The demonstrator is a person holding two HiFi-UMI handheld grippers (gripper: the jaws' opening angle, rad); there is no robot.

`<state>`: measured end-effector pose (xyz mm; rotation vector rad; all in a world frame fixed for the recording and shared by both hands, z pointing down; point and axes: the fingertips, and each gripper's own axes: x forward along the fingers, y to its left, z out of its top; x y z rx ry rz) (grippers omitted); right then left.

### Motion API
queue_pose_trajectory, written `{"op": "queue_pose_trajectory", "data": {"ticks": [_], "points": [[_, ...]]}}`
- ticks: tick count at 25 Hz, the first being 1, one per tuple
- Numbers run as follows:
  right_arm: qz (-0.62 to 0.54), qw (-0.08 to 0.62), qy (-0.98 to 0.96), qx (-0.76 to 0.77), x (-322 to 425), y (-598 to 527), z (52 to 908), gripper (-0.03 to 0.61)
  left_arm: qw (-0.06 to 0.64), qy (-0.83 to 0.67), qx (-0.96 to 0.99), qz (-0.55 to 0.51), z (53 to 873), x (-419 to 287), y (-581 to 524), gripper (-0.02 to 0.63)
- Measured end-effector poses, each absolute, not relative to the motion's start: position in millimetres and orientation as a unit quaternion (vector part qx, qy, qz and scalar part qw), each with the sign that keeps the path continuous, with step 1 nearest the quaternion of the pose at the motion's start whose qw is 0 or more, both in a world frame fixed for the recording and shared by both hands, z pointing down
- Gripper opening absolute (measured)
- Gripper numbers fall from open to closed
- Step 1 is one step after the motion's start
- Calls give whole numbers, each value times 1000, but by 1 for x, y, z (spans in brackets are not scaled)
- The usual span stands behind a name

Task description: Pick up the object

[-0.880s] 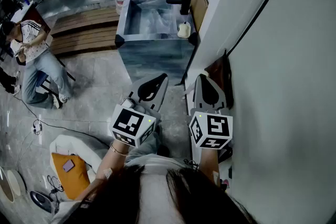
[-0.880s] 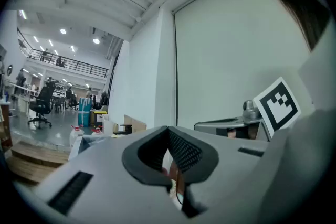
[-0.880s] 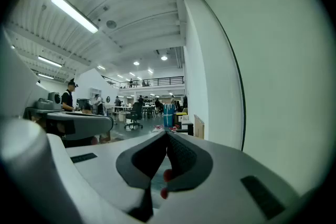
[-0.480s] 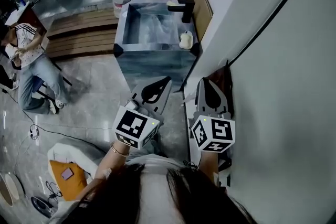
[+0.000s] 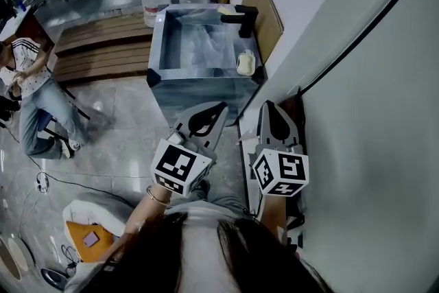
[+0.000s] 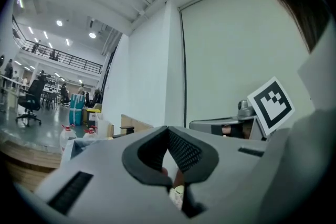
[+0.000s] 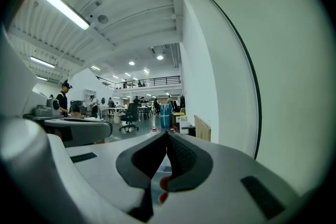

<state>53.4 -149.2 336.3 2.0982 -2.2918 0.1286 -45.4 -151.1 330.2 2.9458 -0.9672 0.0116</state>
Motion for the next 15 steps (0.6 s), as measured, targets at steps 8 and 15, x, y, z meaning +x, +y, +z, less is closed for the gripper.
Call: {"op": "queue_pose_trajectory", "data": {"ticks": [8,15], "points": [[49,49,-730,680,63,-195,346,26,37,-301,953,6,338,-36,-186,9],[66,60,-727,681,80,-244,370,26,41,-297,954,12,350,-13,-231,9]]}}
